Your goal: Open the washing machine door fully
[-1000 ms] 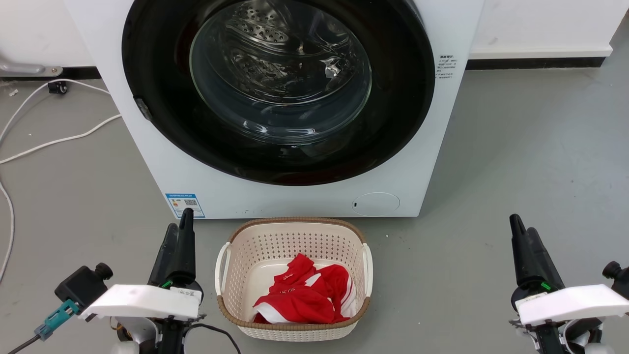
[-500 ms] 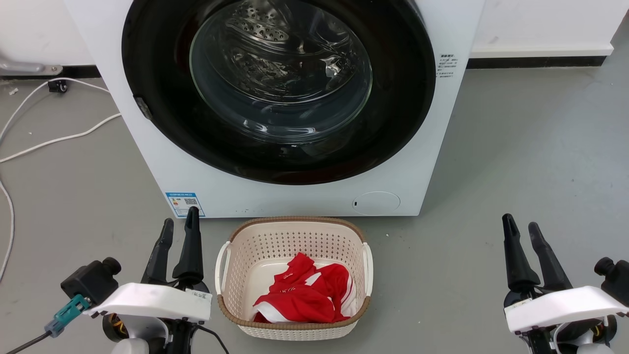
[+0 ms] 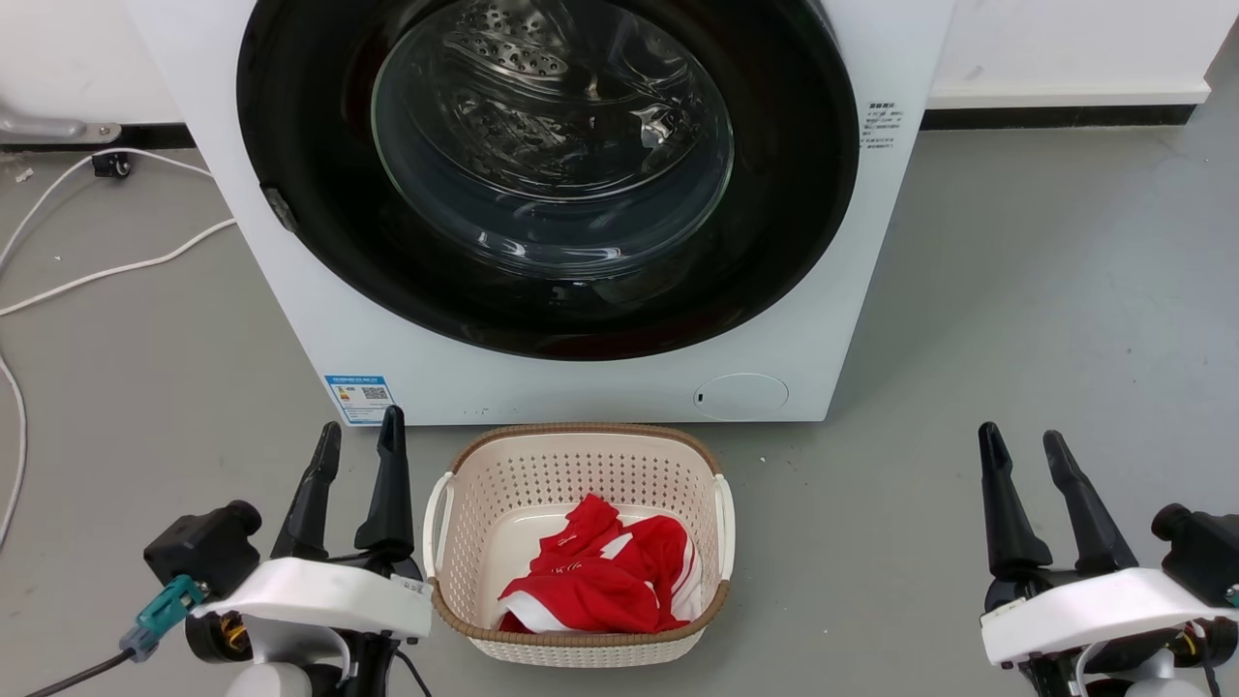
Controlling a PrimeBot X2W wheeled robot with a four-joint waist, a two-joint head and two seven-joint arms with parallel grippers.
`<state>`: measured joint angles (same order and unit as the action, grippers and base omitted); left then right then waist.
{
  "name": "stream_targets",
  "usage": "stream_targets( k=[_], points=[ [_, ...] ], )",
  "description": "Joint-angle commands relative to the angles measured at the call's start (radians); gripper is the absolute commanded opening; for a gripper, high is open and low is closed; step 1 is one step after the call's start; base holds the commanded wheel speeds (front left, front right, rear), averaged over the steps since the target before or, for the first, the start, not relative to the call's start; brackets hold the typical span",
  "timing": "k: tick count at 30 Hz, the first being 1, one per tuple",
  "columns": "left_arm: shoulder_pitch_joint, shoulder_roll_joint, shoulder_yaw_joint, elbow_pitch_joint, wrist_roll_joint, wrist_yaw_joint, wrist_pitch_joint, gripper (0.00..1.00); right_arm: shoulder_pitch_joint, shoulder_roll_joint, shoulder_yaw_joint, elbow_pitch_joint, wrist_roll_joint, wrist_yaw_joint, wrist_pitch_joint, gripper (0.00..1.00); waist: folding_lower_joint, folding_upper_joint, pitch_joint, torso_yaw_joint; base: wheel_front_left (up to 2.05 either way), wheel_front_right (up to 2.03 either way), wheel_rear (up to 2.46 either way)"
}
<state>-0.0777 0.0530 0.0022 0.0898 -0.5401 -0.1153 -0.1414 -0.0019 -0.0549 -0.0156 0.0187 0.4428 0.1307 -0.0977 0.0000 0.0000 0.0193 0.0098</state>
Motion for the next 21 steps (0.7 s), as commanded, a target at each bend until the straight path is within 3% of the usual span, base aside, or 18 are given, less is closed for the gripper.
stream_targets(
  k=[1, 21],
  points=[
    [-0.017, 0.008, -0.006, -0.011, 0.041, 0.0, -0.012, 1.0, -0.003, 0.002, 0.003, -0.019, -0.042, 0.0, -0.011, 1.0, 0.0, 0.0, 0.0, 0.0, 0.0, 0.0, 0.0],
    [-0.011, 0.021, -0.019, 0.0, 0.234, 0.018, -0.057, 1.0, 0.021, 0.004, 0.008, -0.05, -0.251, 0.0, -0.026, 1.0, 0.0, 0.0, 0.0, 0.001, 0.0, 0.0, 0.0]
  ],
)
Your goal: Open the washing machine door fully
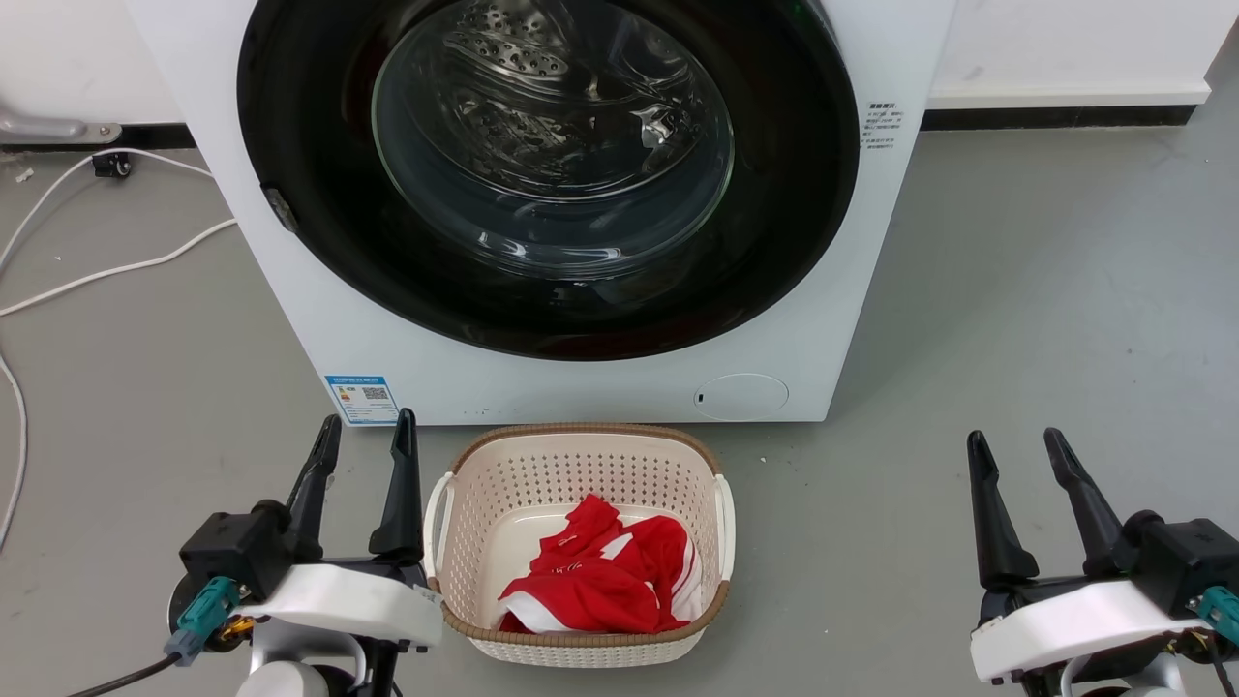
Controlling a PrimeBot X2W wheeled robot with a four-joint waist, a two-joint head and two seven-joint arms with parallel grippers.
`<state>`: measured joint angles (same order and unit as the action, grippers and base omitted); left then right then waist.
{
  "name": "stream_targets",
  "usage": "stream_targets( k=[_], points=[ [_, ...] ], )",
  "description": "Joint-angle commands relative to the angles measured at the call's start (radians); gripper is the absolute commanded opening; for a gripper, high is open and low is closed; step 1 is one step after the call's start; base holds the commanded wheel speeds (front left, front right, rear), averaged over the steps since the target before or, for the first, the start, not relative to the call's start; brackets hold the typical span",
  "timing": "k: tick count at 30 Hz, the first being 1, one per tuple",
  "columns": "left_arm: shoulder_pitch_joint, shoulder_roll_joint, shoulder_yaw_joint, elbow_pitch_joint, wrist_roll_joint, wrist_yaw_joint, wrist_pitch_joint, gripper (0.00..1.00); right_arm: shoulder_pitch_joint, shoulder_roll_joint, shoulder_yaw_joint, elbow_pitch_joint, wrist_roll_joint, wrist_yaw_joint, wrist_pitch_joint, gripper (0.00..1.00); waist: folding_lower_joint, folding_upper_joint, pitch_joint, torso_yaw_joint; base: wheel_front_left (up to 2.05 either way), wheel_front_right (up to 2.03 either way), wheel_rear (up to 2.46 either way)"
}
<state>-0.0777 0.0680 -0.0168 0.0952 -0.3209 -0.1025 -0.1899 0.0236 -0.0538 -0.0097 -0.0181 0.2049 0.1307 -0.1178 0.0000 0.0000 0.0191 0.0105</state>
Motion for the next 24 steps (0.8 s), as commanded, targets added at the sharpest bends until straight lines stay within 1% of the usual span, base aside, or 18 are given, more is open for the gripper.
stream_targets(
  k=[1, 24],
  points=[
    [-0.01, 0.007, -0.001, -0.005, 0.024, 0.005, -0.01, 1.0, -0.002, 0.003, 0.002, -0.015, -0.023, 0.0, -0.007, 1.0, 0.0, 0.0, 0.0, 0.0, 0.0, 0.0, 0.0],
    [0.0, 0.012, -0.016, 0.005, 0.202, 0.014, -0.056, 1.0, 0.017, 0.005, 0.002, -0.036, -0.203, 0.0, -0.025, 1.0, 0.0, 0.0, 0.011, -0.001, 0.0, 0.0, 0.0]
  ],
)
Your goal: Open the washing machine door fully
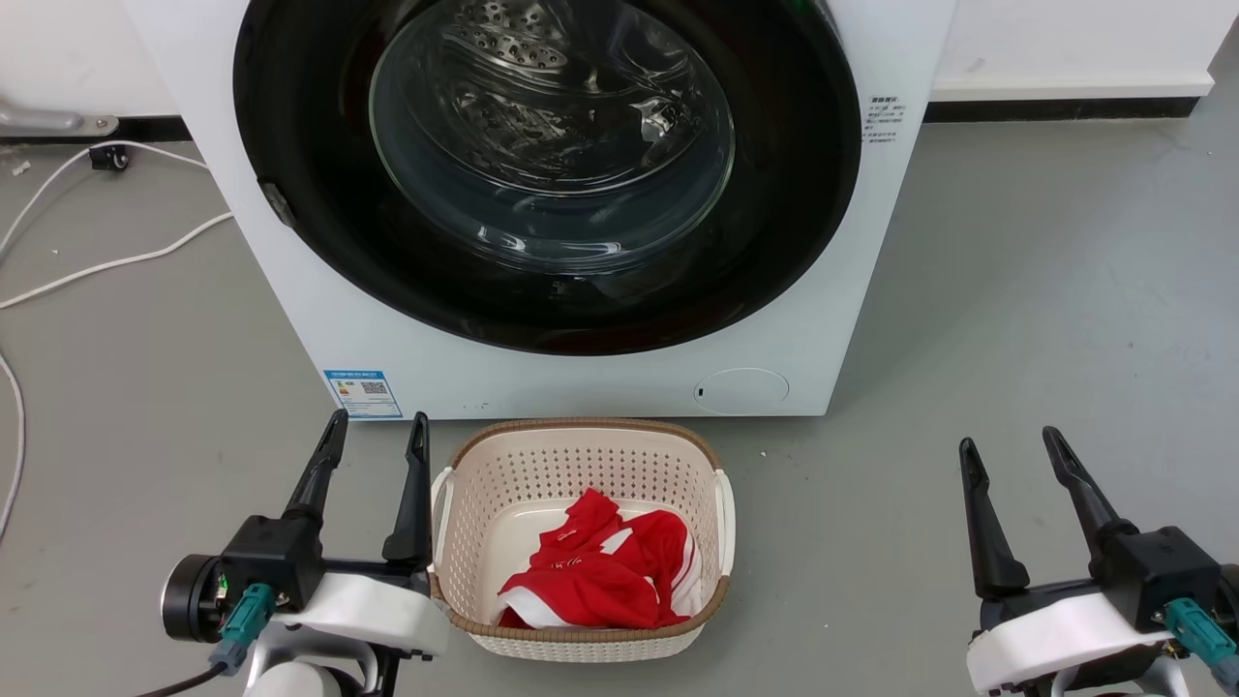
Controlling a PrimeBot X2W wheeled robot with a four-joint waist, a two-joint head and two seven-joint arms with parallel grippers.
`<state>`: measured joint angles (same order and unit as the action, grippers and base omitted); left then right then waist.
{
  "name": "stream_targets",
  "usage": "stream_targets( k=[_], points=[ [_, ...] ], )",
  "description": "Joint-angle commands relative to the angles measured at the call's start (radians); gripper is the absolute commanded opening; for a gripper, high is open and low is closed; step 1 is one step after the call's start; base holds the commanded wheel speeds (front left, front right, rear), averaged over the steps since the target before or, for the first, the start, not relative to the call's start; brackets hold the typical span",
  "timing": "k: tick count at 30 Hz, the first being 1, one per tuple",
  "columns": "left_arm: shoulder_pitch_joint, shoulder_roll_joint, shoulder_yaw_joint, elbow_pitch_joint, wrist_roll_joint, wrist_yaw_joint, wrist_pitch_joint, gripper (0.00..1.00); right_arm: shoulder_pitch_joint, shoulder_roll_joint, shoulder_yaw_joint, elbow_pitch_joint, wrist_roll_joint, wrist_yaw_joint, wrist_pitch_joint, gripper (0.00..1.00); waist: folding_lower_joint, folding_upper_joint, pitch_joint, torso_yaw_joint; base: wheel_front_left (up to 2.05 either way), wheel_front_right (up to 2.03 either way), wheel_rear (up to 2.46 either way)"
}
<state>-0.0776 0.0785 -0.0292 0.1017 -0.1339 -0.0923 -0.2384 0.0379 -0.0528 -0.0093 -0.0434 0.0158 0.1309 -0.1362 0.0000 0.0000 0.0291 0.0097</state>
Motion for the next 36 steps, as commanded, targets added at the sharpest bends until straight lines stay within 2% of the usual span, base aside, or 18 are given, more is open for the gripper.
stream_targets(
  k=[1, 13, 25, 26, 27, 28, 36],
  points=[
    [0.0, 0.002, -0.004, -0.002, 0.021, 0.004, -0.009, 1.0, 0.003, 0.004, 0.002, -0.011, -0.021, 0.0, -0.008, 1.0, 0.0, 0.0, 0.001, 0.0, 0.0, 0.0, 0.0],
    [0.002, -0.004, -0.001, 0.007, 0.083, 0.003, -0.029, 1.0, 0.011, 0.005, 0.003, -0.009, -0.069, 0.0, -0.024, 1.0, 0.0, 0.0, 0.007, 0.001, 0.0, 0.0, 0.0],
    [0.001, -0.009, 0.01, 0.023, 0.062, -0.002, -0.027, 1.0, 0.003, 0.005, -0.005, 0.005, -0.038, 0.0, -0.032, 1.0, 0.0, 0.0, 0.01, 0.0, 0.0, 0.0, 0.0],
    [0.0, -0.009, 0.011, 0.023, 0.061, -0.002, -0.027, 1.0, 0.002, 0.005, -0.007, 0.007, -0.024, 0.0, -0.032, 0.89, 0.0, 0.0, 0.011, -0.001, 0.0, 0.0, 0.0],
    [-0.001, -0.01, 0.011, 0.024, 0.061, -0.003, -0.027, 1.0, 0.002, 0.005, -0.007, 0.009, -0.025, 0.0, -0.033, 0.23, 0.0, 0.0, 0.012, -0.001, 0.0, 0.0, 0.0],
    [-0.001, -0.01, 0.012, 0.025, 0.062, -0.003, -0.027, 1.0, 0.002, 0.005, -0.007, 0.01, -0.022, 0.0, -0.034, 0.0, 0.0, 0.0, 0.012, -0.001, 0.0, 0.0, 0.0],
    [0.005, -0.013, 0.018, 0.023, 0.058, -0.002, -0.027, 1.0, 0.003, 0.004, -0.012, 0.04, 0.071, 0.0, -0.041, 0.0, 0.0, 0.0, 0.014, 0.0, 0.0, 0.0, 0.0]
  ],
)
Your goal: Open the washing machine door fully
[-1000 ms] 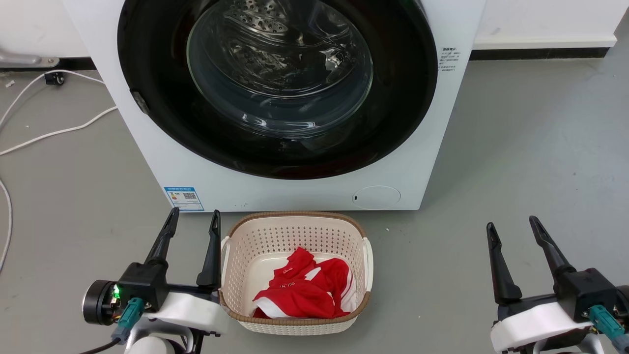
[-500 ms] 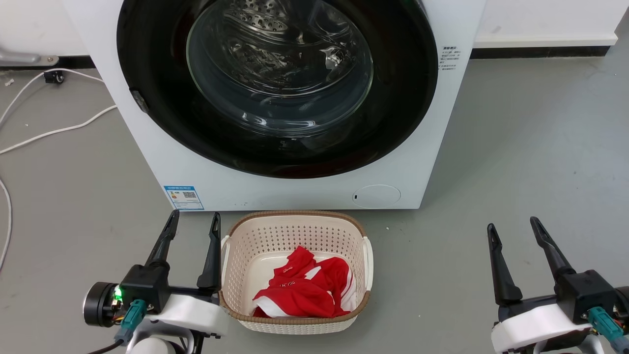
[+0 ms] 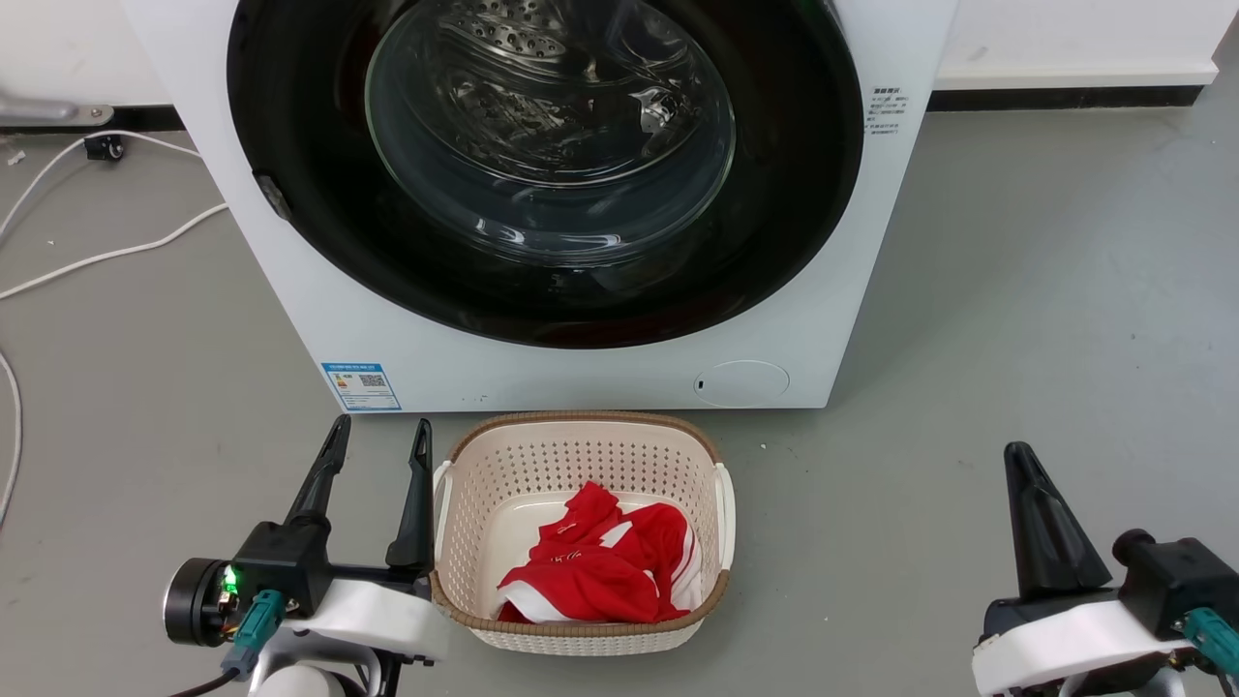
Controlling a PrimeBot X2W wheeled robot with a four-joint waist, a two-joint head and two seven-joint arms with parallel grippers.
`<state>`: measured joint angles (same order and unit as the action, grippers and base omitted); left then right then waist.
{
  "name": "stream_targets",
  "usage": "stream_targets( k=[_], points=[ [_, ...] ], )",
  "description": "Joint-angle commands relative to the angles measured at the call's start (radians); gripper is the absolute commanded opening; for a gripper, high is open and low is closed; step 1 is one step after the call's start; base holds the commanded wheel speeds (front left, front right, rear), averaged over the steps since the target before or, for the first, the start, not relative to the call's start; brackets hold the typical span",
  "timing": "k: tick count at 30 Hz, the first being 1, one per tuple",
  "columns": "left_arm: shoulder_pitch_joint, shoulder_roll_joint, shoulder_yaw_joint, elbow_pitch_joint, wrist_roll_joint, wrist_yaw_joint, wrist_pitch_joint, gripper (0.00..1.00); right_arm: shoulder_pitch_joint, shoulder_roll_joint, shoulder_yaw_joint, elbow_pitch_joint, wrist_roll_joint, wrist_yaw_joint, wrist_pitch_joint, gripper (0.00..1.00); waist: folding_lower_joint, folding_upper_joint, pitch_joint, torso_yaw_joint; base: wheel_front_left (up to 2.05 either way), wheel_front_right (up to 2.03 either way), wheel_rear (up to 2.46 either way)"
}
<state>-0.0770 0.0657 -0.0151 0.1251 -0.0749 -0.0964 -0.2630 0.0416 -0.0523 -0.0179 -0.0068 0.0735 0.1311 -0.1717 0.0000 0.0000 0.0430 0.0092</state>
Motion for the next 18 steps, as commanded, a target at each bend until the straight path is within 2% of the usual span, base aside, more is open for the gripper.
stream_targets(
  k=[1, 4, 5, 7, 9, 10, 11, 13, 18],
  points=[
    [0.004, -0.001, 0.005, -0.001, -0.003, 0.002, -0.002, 1.0, 0.0, 0.004, -0.007, 0.013, 0.039, 0.0, -0.003, 0.0, 0.0, 0.0, 0.001, 0.001, 0.0, 0.0, 0.0],
    [0.004, -0.002, 0.006, -0.003, -0.005, 0.001, -0.002, 1.0, -0.005, 0.004, -0.014, 0.028, 0.102, -0.001, -0.013, 0.0, 0.0, 0.0, 0.002, 0.001, 0.0, 0.0, 0.0],
    [0.003, -0.002, 0.008, -0.006, -0.008, 0.001, -0.002, 1.0, -0.013, 0.004, -0.013, 0.06, 0.285, -0.001, -0.025, 0.0, 0.0, 0.0, 0.004, 0.002, 0.0, 0.0, 0.0],
    [0.002, -0.003, 0.009, -0.008, -0.009, 0.0, -0.002, 1.0, -0.025, 0.004, -0.005, 0.094, 0.447, -0.001, -0.039, 0.0, 0.0, 0.0, 0.006, 0.002, 0.0, 0.0, 0.0],
    [0.001, -0.005, 0.012, -0.011, -0.016, -0.001, -0.002, 1.0, -0.042, 0.004, 0.024, 0.129, 0.661, -0.001, -0.048, 0.0, 0.0, 0.0, 0.009, 0.002, 0.0, 0.0, 0.0],
    [0.001, -0.005, 0.012, -0.011, -0.016, -0.001, -0.002, 1.0, -0.042, 0.004, 0.024, 0.129, 0.661, -0.001, -0.048, 0.0, 0.0, 0.0, 0.009, 0.002, 0.0, 0.0, 0.0],
    [0.0, -0.005, 0.012, -0.012, -0.018, -0.001, -0.002, 1.0, -0.051, 0.003, 0.029, 0.143, 0.709, 0.0, -0.051, 0.0, 0.0, 0.0, 0.011, 0.001, 0.0, 0.0, 0.0],
    [-0.002, -0.006, 0.013, -0.013, -0.019, -0.003, -0.002, 1.0, -0.072, 0.002, 0.045, 0.165, 0.913, 0.0, -0.055, 0.0, 0.0, 0.0, 0.016, 0.0, 0.0, 0.0, 0.0],
    [-0.015, -0.007, 0.02, -0.023, -0.024, -0.006, -0.002, 1.0, -0.155, 0.002, 0.055, 0.19, 1.324, 0.0, -0.018, 0.0, 0.0, 0.0, 0.041, -0.003, 0.0, 0.0, 0.0]
  ],
)
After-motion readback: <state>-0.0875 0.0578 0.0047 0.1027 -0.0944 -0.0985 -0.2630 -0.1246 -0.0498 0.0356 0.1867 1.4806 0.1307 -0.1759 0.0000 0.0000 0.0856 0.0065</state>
